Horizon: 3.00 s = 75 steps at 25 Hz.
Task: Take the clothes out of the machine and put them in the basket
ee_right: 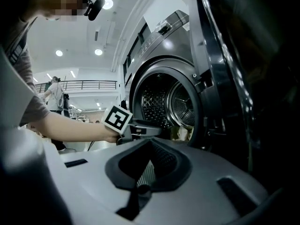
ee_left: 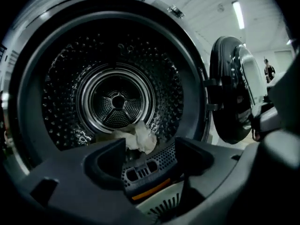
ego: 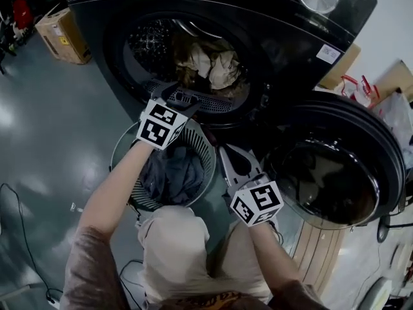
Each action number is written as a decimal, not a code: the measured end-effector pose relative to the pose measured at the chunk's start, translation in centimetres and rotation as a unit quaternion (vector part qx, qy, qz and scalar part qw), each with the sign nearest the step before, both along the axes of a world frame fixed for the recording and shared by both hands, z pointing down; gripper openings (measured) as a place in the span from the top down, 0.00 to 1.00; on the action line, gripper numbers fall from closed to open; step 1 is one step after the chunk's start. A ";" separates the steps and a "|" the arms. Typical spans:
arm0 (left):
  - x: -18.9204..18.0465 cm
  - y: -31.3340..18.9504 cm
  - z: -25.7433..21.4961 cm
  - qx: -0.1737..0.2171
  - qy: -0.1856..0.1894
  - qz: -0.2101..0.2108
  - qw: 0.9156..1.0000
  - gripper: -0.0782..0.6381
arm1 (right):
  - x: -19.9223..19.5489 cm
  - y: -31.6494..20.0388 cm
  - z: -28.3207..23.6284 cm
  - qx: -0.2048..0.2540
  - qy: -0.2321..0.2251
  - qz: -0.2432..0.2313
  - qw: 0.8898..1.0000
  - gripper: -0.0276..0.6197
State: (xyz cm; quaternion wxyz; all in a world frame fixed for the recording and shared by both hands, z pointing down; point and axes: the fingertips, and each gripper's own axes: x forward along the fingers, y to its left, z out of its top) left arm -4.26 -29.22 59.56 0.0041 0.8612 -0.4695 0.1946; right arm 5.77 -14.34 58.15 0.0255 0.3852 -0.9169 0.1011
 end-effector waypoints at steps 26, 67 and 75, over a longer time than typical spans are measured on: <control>4.6 -18.9 11.8 -0.010 -0.423 0.204 0.883 0.47 | -0.7 -1.3 1.1 0.010 0.029 0.034 0.999 0.96; -0.3 16.8 -4.4 -0.055 -0.089 0.137 0.985 0.85 | -1.6 -0.8 2.6 0.019 0.001 -0.041 0.999 0.96; -1.0 17.1 -3.9 -0.059 -0.062 0.088 0.992 0.70 | -1.9 -0.3 2.6 0.015 -0.003 -0.049 0.999 0.96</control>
